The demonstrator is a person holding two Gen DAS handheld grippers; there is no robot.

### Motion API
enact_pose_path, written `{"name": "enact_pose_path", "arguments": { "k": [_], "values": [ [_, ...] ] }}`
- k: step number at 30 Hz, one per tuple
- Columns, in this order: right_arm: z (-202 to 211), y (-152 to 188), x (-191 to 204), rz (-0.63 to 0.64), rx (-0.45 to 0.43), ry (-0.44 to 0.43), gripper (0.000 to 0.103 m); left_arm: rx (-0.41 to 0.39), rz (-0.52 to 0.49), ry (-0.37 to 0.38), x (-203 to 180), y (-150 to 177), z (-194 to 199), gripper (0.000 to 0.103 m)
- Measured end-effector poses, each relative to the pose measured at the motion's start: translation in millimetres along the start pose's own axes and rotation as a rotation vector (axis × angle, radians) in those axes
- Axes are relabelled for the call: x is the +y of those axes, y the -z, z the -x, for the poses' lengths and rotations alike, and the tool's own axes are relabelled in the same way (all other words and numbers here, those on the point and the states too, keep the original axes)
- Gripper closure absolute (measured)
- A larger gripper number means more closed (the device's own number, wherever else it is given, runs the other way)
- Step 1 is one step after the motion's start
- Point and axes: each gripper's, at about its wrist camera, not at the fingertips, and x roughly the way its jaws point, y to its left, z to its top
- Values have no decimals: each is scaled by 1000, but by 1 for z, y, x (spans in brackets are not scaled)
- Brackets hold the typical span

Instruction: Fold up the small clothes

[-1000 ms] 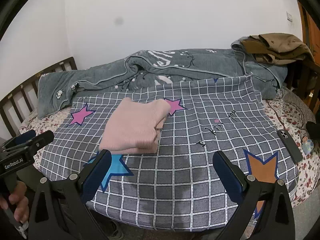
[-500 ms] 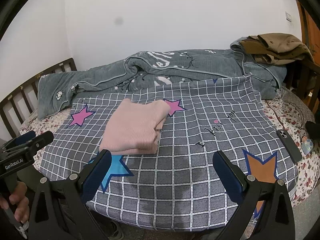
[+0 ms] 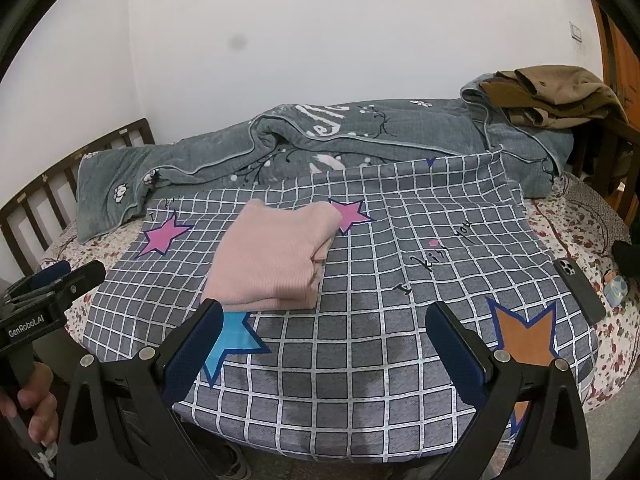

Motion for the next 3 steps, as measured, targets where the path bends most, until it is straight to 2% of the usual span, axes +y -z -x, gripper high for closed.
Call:
{"name": "enact_pose_path", "arguments": {
  "k": [3],
  "values": [
    [-1, 0, 0, -1, 1, 2, 3, 3, -4, 10, -1, -1, 0, 9]
  ]
}}
